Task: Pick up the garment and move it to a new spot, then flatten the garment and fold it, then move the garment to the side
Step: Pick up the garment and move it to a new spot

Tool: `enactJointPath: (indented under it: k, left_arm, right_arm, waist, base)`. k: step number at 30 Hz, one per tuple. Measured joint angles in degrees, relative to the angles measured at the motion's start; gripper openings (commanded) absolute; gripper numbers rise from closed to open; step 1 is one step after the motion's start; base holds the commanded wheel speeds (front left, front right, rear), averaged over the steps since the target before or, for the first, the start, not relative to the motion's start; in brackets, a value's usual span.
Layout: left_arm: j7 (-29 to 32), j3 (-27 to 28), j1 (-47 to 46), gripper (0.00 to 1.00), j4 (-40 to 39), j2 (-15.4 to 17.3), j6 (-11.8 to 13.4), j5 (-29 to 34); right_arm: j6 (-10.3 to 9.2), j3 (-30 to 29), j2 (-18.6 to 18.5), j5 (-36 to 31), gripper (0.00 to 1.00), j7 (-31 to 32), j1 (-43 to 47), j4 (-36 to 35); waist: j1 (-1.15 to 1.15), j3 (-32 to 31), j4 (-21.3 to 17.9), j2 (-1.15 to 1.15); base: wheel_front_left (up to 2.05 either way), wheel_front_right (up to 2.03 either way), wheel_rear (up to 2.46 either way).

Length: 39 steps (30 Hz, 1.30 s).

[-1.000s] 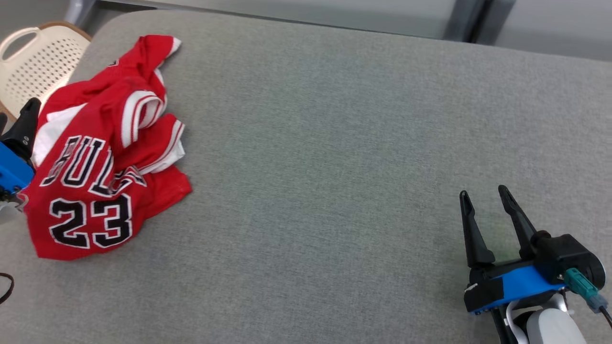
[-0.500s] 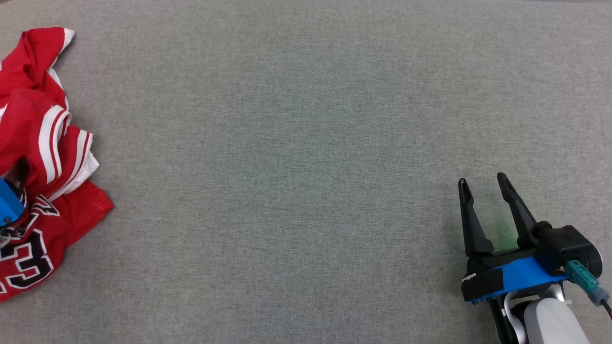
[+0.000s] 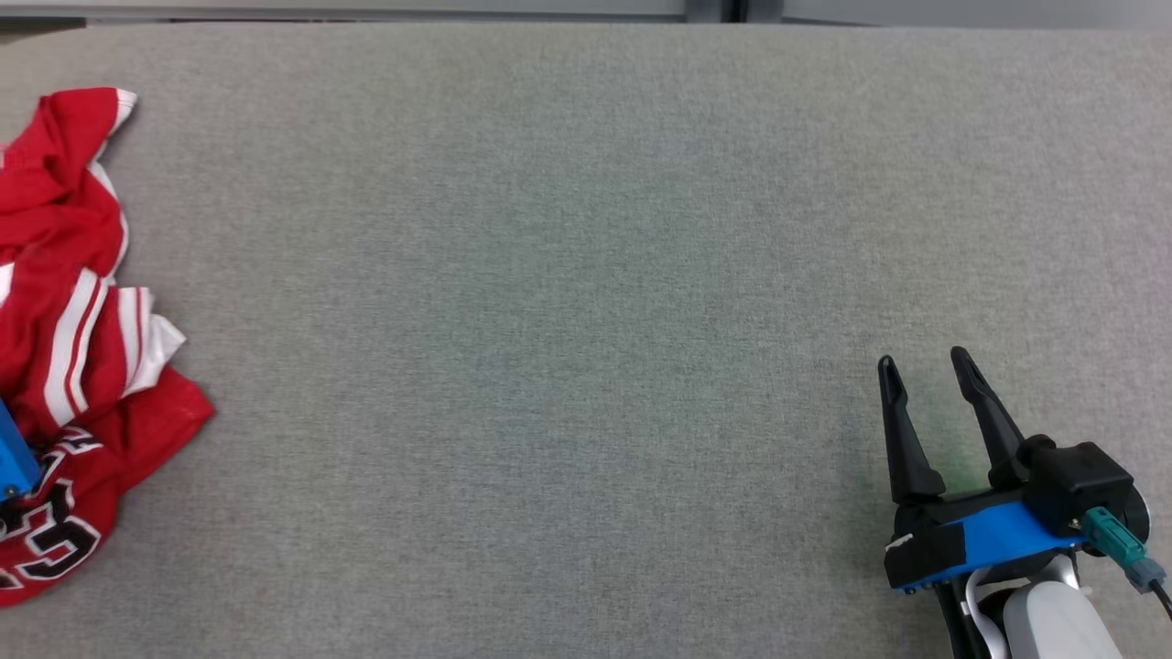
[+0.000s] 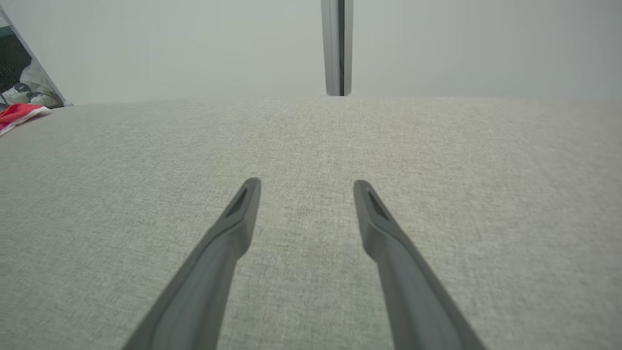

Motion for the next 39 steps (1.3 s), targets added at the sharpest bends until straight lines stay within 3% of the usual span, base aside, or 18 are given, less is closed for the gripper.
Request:
enactJointPath:
  k: [8,21,28,39]
  left_arm:
    - [-0.99,0.96,-5.34,0.00,-4.85,0.51,-1.66,-1.47]
    - [-1.54,-2.56,-19.11,0.00,-9.29,0.47,-6.19,-0.69]
    - [-3.49,-6.34,-24.95,0.00,-13.45,-3.96,-6.93,0.88]
    - [-7.61,-11.15,-29.02,0.00,-15.19,-12.92,-7.92,0.08]
  right_arm:
    - [0.00,-0.24,0.01,0.98,1.00,-0.49,0.64,1.53]
    - [0.00,0.64,0.02,3.96,1.00,-1.75,3.10,5.22]
    - [0.00,0.85,0.02,4.38,1.00,-2.00,4.06,5.66]
    - [0.00,1.30,-0.02,4.97,1.00,-2.25,3.97,5.04]
  waist:
    - [0.00,-3.77,2.58,0.00]
    - [-0.01,-13.87,4.56,0.00]
    - [-0.01,-16.35,0.55,0.00]
    - [0.00,-16.98,-9.86,0.00]
  base:
    - [0.00,0.00,0.00]
    - [0.00,0.00,0.00]
    - [0.00,0.00,0.00]
    - [0.00,0.00,0.00]
